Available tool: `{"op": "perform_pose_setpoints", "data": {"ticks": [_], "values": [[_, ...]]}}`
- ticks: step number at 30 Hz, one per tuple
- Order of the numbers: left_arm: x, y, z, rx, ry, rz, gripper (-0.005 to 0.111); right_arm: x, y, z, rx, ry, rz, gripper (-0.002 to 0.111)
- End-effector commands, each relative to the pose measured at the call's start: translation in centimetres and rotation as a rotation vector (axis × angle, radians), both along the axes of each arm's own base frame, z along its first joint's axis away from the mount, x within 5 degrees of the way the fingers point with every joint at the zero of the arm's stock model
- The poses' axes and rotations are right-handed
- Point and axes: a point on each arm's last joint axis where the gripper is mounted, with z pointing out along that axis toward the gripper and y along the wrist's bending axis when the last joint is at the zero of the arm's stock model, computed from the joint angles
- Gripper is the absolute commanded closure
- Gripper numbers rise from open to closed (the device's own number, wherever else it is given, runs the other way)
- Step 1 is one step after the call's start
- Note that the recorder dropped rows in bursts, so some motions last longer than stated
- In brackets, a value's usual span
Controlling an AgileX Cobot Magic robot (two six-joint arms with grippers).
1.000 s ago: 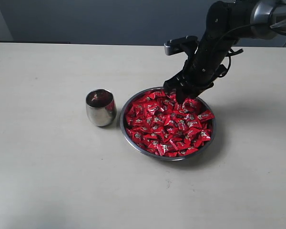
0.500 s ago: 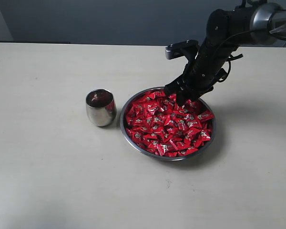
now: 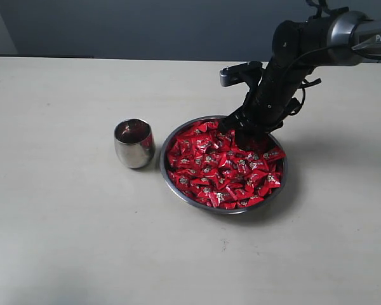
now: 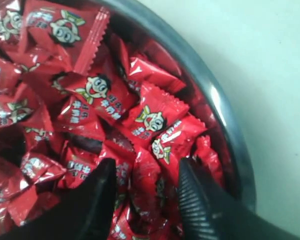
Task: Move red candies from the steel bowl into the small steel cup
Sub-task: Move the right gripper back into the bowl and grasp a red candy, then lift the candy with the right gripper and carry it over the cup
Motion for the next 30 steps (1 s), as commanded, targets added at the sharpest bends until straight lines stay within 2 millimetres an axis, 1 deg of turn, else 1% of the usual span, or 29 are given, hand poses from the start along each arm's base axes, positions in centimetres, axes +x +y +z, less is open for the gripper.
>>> {"op": "perform_pose_setpoints", "data": {"ticks": [1, 5, 6, 12, 15, 22, 25, 28, 30], "values": [[0.0, 0.0, 0.0, -0.005, -0.012, -0.005, 0.106, -0.1, -0.2, -1.0, -0.018, 0.034, -0.004, 0.084], [0.0, 0.0, 0.0, -0.005, -0.012, -0.005, 0.106, -0.1, -0.2, -1.1, -0.020, 0.037, -0.004, 0.105], [0.0, 0.0, 0.0, -0.005, -0.012, -0.005, 0.106, -0.1, -0.2, -1.1, -0.020, 0.037, -0.004, 0.109], [0.0, 0.0, 0.0, -0.005, -0.012, -0.005, 0.106, -0.1, -0.2, -1.1, -0.017, 0.039, -0.006, 0.109], [0.0, 0.0, 0.0, -0.005, -0.012, -0.005, 0.106, -0.1, -0.1, -0.5, -0.005, 0.029, -0.010, 0.109], [0.0, 0.0, 0.0, -0.005, -0.012, -0.005, 0.106, -0.2, -0.1, 2.6, 0.040, -0.041, -0.018, 0.109], [0.0, 0.0, 0.0, -0.005, -0.012, -0.005, 0.106, -0.3, -0.2, 3.6, 0.052, -0.063, -0.017, 0.109], [0.0, 0.0, 0.0, -0.005, -0.012, -0.005, 0.106, -0.5, 0.0, 4.3, 0.062, -0.075, -0.015, 0.109], [0.0, 0.0, 0.0, -0.005, -0.012, -0.005, 0.106, -0.6, 0.2, 4.7, 0.100, -0.067, -0.036, 0.109]]}}
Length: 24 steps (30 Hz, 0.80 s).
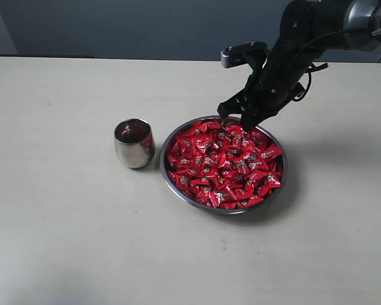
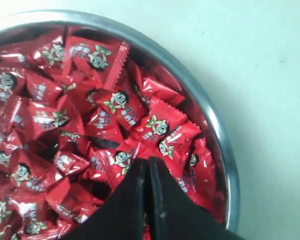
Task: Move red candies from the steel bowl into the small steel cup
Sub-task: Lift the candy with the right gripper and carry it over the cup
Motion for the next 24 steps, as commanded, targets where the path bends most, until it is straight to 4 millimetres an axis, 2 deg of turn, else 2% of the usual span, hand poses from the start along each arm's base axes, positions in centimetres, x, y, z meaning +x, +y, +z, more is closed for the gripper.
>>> {"op": "perform_pose_setpoints", "data": {"ticks": [1, 5, 8, 19, 21, 24], "values": [[0.0, 0.0, 0.0, -0.005, -0.012, -0.005, 0.106, -0.3, 0.4, 1.3, 0.074, 0.002, -0.034, 0.109], [0.0, 0.0, 0.0, -0.005, -0.012, -0.005, 0.106, -0.6, 1.2, 2.0, 0.166, 0.010, -0.010, 0.109], [0.0, 0.0, 0.0, -0.005, -0.012, -0.005, 0.106, -1.0, 2.8, 2.8, 0.260, -0.019, 0.045, 0.109], [0.0, 0.0, 0.0, -0.005, -0.012, -0.005, 0.106, -2.9, 11.2, 8.0, 0.439, -0.226, 0.187, 0.109], [0.0, 0.0, 0.0, -0.005, -0.012, -0.005, 0.106, -3.0, 12.6, 8.0, 0.443, -0.205, 0.226, 0.109], [0.0, 0.0, 0.0, -0.005, -0.012, -0.005, 0.106, -3.0, 14.1, 6.7, 0.416, -0.146, 0.273, 0.109]]}}
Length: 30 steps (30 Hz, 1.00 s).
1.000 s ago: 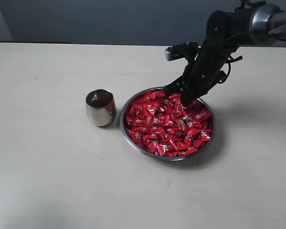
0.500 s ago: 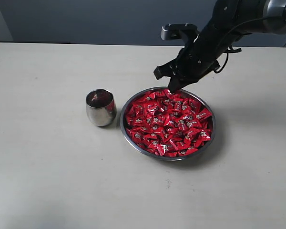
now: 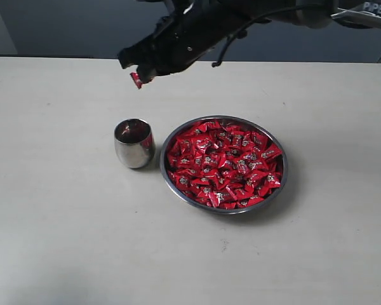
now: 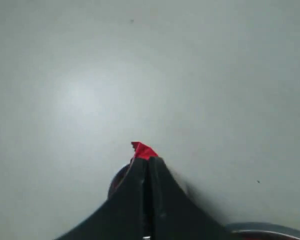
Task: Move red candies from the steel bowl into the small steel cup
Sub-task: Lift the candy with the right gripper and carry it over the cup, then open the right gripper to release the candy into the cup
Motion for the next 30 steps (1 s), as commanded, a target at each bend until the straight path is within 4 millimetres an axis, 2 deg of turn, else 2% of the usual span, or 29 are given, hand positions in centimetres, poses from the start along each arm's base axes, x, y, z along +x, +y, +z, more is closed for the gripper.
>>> {"op": "perform_pose_setpoints", "data": {"ticks": [1, 5, 9, 14, 20, 22, 27, 30], "values": [[0.0, 0.0, 0.0, -0.005, -0.012, -0.005, 0.106, 0.1, 2.1, -1.9, -0.053, 0.048, 0.066, 0.109], [0.0, 0.0, 0.0, -0.005, -0.012, -0.005, 0.106, -0.1, 2.9, -3.7, -0.087, 0.094, 0.064, 0.109], [0.0, 0.0, 0.0, -0.005, -0.012, -0.005, 0.106, -0.7, 3.6, -4.5, -0.106, 0.102, 0.084, 0.109], [0.0, 0.0, 0.0, -0.005, -0.012, -0.005, 0.106, -0.8, 3.6, -4.8, -0.161, 0.053, 0.092, 0.109], [0.0, 0.0, 0.0, -0.005, -0.012, -0.005, 0.106, -1.1, 3.5, -4.9, -0.181, 0.090, 0.097, 0.109], [0.0, 0.0, 0.0, -0.005, -0.012, -0.005, 0.106, -1.1, 3.5, -4.9, -0.182, 0.092, 0.098, 0.103], [0.0, 0.0, 0.0, -0.005, -0.012, -0.005, 0.106, -1.1, 3.5, -4.9, -0.181, 0.095, 0.098, 0.071], [0.0, 0.0, 0.0, -0.005, -0.012, -0.005, 0.106, -1.1, 3.5, -4.9, -0.181, 0.095, 0.098, 0.066]]}}
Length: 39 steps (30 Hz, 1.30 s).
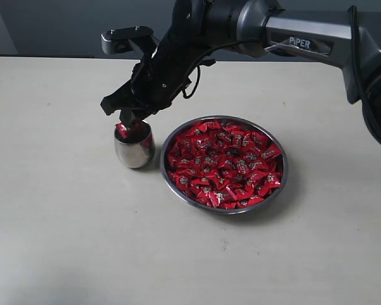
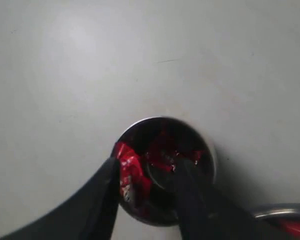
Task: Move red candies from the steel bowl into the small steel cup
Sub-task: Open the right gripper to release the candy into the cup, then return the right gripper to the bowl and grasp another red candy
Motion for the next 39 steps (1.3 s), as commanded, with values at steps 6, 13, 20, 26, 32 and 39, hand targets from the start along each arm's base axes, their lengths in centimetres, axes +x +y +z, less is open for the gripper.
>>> {"op": "perform_pose_setpoints", "data": {"ticks": [6, 13, 20, 26, 32, 39], "values": [[0.0, 0.0, 0.0, -0.005, -0.012, -0.005, 0.106, 0.2, 0.0, 0.4, -0.001, -0.020, 0.002, 0.066], [0.0, 0.0, 0.0, -0.005, -0.012, -0.005, 0.106, 1.2, -1.1, 2.8, -0.045, -0.168, -0.012, 0.071], [0.0, 0.0, 0.0, -0.005, -0.012, -0.005, 0.106, 5.6, -8.0, 5.0, -0.160, -0.196, -0.190, 0.090], [0.0, 0.0, 0.0, -0.005, -0.012, -0.005, 0.106, 6.4, -13.5, 3.4, -0.331, 0.022, -0.217, 0.066], [0.0, 0.0, 0.0, -0.005, -0.012, -0.005, 0.106, 2.9, -14.6, -2.7, -0.365, 0.191, -0.153, 0.066], [0.0, 0.0, 0.0, -0.005, -0.012, -0.005, 0.106, 0.8, -15.3, -2.0, -0.273, 0.167, -0.197, 0.066]]}}
